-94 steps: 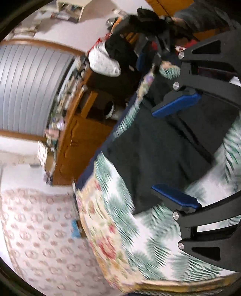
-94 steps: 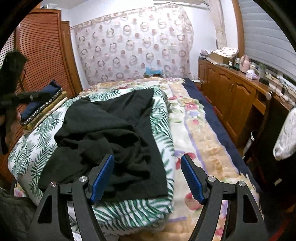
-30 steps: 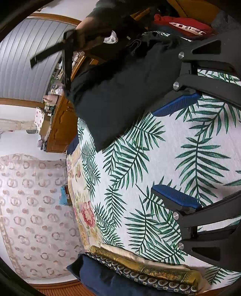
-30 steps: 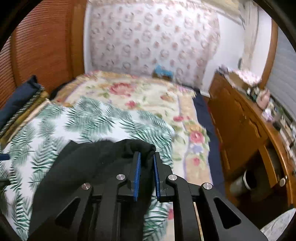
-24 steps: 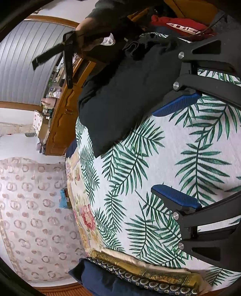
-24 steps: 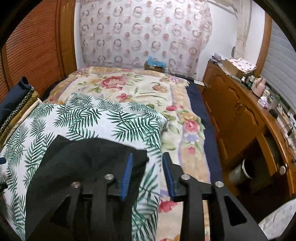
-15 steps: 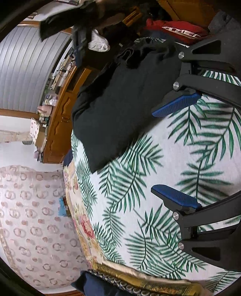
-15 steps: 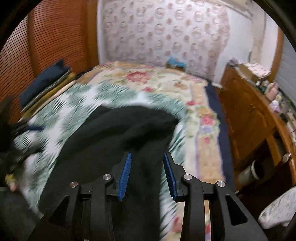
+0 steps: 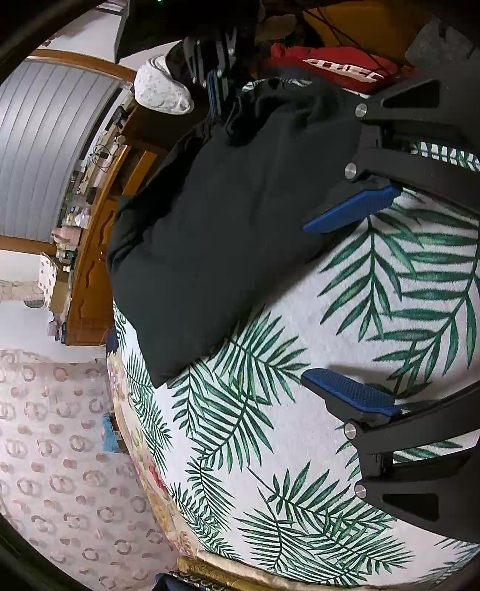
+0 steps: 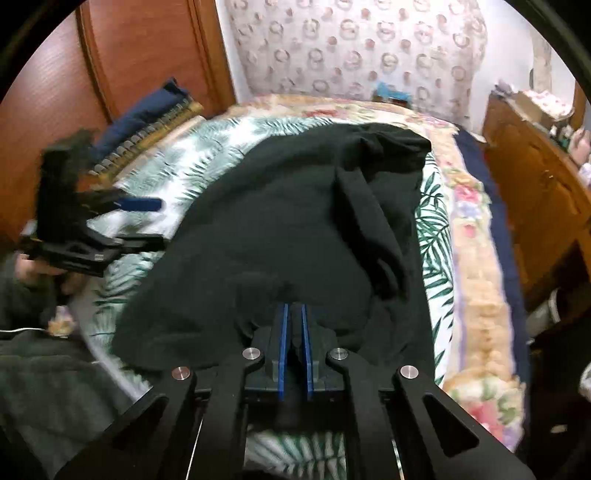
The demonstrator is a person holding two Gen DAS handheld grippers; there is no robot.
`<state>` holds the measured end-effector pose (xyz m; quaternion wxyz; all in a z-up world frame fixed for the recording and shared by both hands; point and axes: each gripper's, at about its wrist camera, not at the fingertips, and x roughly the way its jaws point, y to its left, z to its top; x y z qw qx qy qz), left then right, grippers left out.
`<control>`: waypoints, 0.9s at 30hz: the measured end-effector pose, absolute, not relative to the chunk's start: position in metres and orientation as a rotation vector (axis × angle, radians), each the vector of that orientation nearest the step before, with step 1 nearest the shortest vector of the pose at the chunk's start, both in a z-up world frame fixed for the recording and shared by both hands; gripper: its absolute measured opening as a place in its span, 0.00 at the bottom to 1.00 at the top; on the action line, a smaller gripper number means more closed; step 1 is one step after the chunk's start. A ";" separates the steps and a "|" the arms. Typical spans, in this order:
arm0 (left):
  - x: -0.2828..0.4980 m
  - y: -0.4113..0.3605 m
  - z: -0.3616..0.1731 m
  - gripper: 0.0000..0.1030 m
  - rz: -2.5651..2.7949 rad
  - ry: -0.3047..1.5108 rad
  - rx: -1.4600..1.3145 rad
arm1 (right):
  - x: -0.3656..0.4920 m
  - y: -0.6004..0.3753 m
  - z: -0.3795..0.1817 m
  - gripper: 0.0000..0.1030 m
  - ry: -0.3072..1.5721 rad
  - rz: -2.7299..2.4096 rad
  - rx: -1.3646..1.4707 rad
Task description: Fold small clothes
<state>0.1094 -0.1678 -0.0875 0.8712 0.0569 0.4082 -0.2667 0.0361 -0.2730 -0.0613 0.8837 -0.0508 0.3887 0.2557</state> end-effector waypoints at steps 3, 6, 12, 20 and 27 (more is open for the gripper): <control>0.105 -0.169 -0.085 0.74 -0.571 0.846 0.112 | 0.018 -0.294 -0.057 0.06 0.775 0.486 -0.093; 0.099 -0.174 -0.083 0.74 -0.589 0.843 0.116 | -0.009 -0.320 -0.049 0.06 0.751 0.445 -0.074; 0.087 -0.193 -0.083 0.74 -0.649 0.854 0.119 | -0.033 -0.360 -0.059 0.06 0.786 0.300 -0.058; 0.071 -0.199 -0.085 0.74 -0.683 0.876 0.103 | -0.026 -0.349 -0.064 0.16 0.761 0.217 -0.036; 0.059 -0.208 -0.089 0.74 -0.724 0.904 0.097 | -0.020 -0.329 -0.077 0.31 0.731 0.250 -0.033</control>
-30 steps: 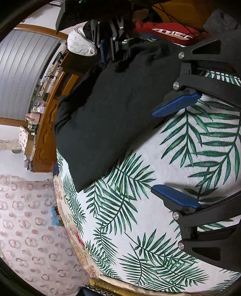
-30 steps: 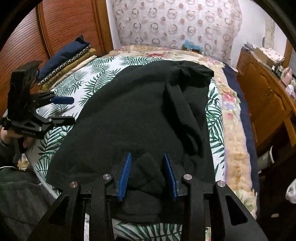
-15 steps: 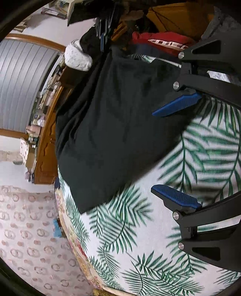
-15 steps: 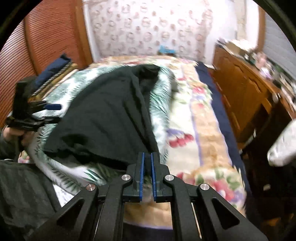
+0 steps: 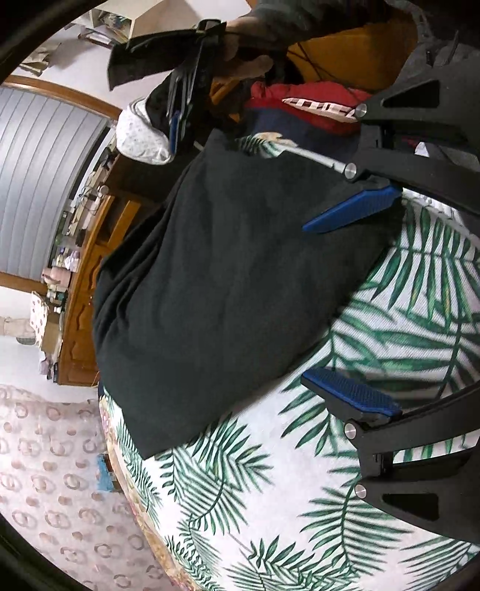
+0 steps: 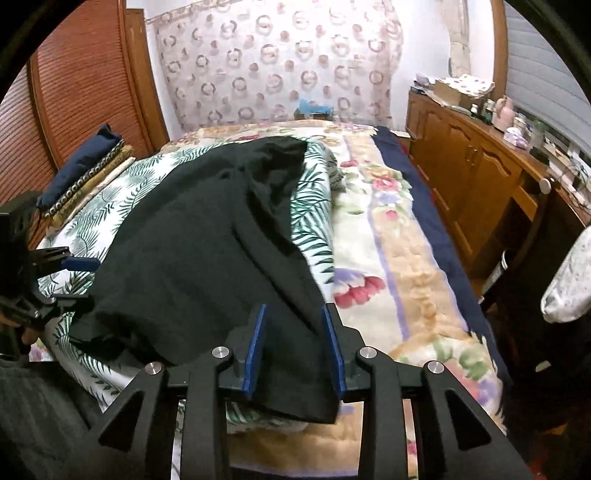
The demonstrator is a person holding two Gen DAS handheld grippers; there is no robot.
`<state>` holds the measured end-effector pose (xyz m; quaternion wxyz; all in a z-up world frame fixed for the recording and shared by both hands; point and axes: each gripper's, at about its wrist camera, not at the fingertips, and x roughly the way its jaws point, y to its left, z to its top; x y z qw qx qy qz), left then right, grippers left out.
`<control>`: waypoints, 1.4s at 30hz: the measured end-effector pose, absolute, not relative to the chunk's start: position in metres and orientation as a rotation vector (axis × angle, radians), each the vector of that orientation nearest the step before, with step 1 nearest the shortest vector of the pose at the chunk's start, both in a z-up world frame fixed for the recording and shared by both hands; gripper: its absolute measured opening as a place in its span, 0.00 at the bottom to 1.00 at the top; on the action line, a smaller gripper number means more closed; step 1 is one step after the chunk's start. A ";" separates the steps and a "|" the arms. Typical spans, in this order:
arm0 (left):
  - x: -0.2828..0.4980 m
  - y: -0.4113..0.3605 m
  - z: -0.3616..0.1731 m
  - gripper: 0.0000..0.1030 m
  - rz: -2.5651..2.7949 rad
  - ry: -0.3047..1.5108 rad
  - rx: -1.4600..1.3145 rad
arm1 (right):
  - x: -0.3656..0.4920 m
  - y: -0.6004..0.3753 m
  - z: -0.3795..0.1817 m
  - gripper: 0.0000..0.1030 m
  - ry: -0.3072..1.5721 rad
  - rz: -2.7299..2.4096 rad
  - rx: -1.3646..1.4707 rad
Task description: Fold small clothes
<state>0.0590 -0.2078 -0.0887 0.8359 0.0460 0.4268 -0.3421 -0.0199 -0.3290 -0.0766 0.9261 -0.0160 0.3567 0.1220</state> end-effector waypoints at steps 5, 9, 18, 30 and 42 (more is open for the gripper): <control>0.049 -0.212 -0.089 0.70 -0.766 0.907 0.101 | -0.018 -0.318 -0.083 0.33 0.726 0.282 -0.051; 0.044 -0.216 -0.090 0.43 -0.793 0.904 0.100 | -0.021 -0.312 -0.079 0.37 0.707 0.309 -0.060; 0.049 -0.208 -0.059 0.10 -0.832 0.824 0.004 | -0.037 -0.295 -0.074 0.44 0.679 0.414 -0.087; 0.068 -0.212 -0.011 0.10 -0.830 0.719 -0.025 | -0.046 -0.284 -0.086 0.60 0.698 0.473 -0.241; 0.086 -0.210 -0.001 0.10 -0.807 0.692 -0.050 | -0.029 -0.289 -0.103 0.61 0.715 0.388 -0.343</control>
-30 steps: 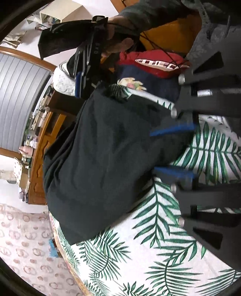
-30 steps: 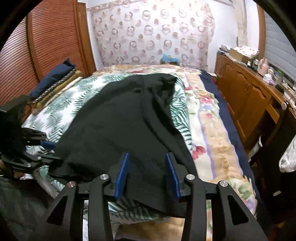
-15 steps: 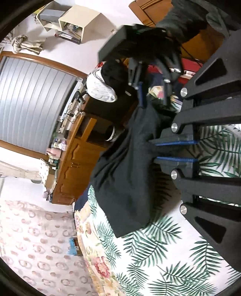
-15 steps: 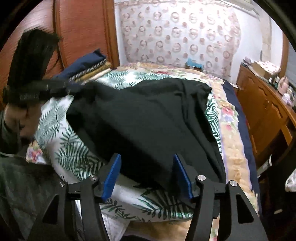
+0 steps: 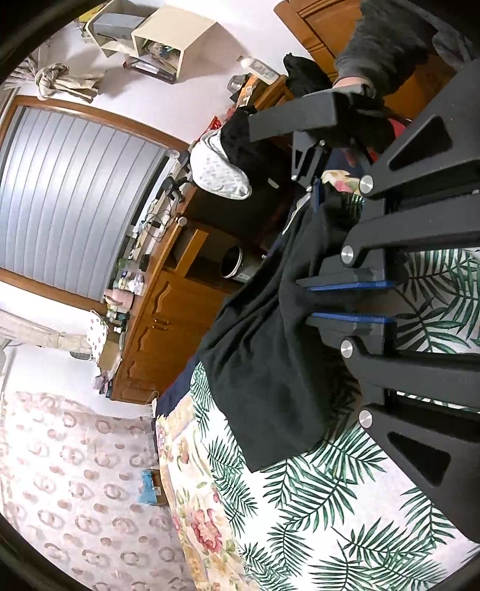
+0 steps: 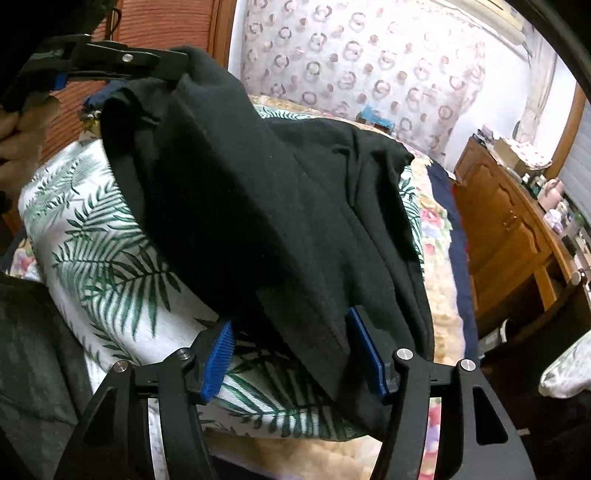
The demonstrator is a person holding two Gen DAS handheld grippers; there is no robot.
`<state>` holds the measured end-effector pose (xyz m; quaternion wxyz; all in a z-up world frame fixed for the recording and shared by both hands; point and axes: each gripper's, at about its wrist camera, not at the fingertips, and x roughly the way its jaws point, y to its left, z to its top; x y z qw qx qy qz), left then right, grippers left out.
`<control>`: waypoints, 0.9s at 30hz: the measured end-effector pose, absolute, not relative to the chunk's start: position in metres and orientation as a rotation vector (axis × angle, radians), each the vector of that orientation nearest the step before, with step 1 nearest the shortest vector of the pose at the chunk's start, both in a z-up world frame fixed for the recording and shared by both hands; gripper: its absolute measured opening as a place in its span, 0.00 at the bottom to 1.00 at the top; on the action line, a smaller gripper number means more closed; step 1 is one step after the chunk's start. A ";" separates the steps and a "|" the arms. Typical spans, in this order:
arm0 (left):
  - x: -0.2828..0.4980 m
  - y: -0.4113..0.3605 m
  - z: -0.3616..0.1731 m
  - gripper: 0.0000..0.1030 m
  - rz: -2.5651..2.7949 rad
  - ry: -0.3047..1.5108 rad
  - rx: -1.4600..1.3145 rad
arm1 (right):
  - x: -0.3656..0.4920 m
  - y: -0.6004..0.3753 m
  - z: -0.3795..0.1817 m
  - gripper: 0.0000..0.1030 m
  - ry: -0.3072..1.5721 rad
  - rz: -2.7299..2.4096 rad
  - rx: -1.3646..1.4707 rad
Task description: Fold small clothes
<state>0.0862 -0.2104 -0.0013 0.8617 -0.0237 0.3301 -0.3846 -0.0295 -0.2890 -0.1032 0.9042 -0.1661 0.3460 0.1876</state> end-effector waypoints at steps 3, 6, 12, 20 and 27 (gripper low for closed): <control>0.091 -0.211 -0.001 0.10 -0.800 0.689 -0.052 | -0.031 -0.287 -0.097 0.64 0.690 0.419 -0.303; 0.093 -0.212 0.001 0.10 -0.798 0.686 -0.056 | -0.034 -0.283 -0.096 0.71 0.675 0.439 -0.282; 0.094 -0.210 0.001 0.10 -0.795 0.687 -0.065 | -0.033 -0.268 -0.110 0.72 0.676 0.382 -0.369; 0.090 -0.201 0.004 0.10 -0.790 0.674 -0.098 | -0.015 -0.283 -0.111 0.59 0.666 0.317 -0.361; 0.104 -0.184 0.007 0.10 -0.744 0.670 -0.132 | 0.011 -0.283 -0.070 0.10 0.564 0.303 -0.400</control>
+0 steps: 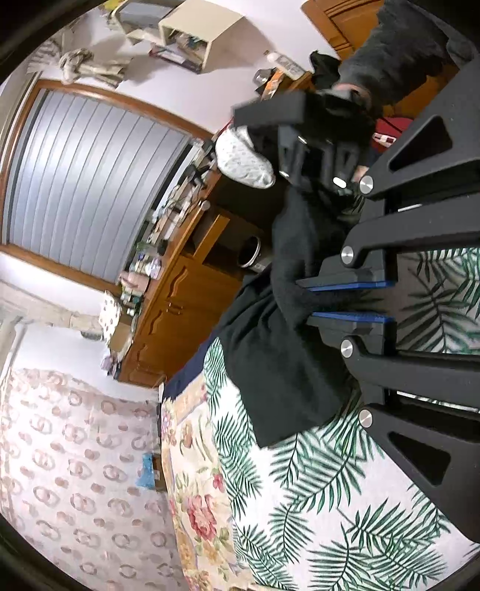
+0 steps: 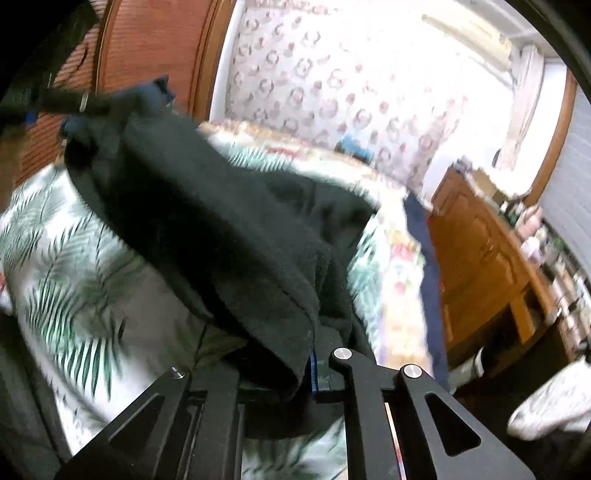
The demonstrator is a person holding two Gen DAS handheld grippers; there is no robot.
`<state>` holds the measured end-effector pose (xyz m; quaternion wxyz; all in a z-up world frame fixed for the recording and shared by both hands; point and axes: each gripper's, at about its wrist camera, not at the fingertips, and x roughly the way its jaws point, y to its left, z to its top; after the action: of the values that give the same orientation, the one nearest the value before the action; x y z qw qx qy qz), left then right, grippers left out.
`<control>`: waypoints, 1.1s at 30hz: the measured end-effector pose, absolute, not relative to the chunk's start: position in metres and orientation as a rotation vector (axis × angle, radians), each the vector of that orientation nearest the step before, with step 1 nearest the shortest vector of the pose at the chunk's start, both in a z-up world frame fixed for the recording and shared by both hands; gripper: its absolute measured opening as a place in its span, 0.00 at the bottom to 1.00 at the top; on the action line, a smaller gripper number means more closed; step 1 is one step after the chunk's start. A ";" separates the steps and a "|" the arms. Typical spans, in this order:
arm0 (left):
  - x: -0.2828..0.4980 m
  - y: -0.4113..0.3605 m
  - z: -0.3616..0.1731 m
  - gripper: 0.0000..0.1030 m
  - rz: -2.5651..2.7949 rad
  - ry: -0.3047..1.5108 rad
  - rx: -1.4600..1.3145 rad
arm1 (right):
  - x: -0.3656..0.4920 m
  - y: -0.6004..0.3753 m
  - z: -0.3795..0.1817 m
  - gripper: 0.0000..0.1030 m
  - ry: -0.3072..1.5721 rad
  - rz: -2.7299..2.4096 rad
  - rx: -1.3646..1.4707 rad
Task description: Fold small clothes
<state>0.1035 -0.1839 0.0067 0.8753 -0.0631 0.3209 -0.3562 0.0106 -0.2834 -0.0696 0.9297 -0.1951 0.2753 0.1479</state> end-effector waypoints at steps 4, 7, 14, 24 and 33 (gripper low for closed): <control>0.127 -0.173 0.003 0.10 -0.711 0.686 -0.169 | 0.039 -0.278 -0.035 0.08 0.492 0.301 -0.403; 0.145 -0.165 0.000 0.11 -0.671 0.694 -0.183 | 0.064 -0.266 -0.022 0.08 0.466 0.312 -0.426; 0.181 -0.154 -0.009 0.33 -0.634 0.721 -0.173 | 0.143 -0.252 -0.024 0.09 0.536 0.378 -0.393; 0.202 -0.144 -0.021 0.76 -0.577 0.707 -0.120 | 0.215 -0.289 -0.009 0.35 0.591 0.457 -0.240; 0.237 -0.170 -0.057 0.76 -0.551 0.821 -0.019 | 0.229 -0.333 0.009 0.48 0.584 0.245 -0.064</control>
<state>0.2366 -0.1698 -0.0571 0.8803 -0.0091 0.3938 -0.2644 0.2293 -0.3326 0.0085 0.9499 -0.0314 0.2869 0.1202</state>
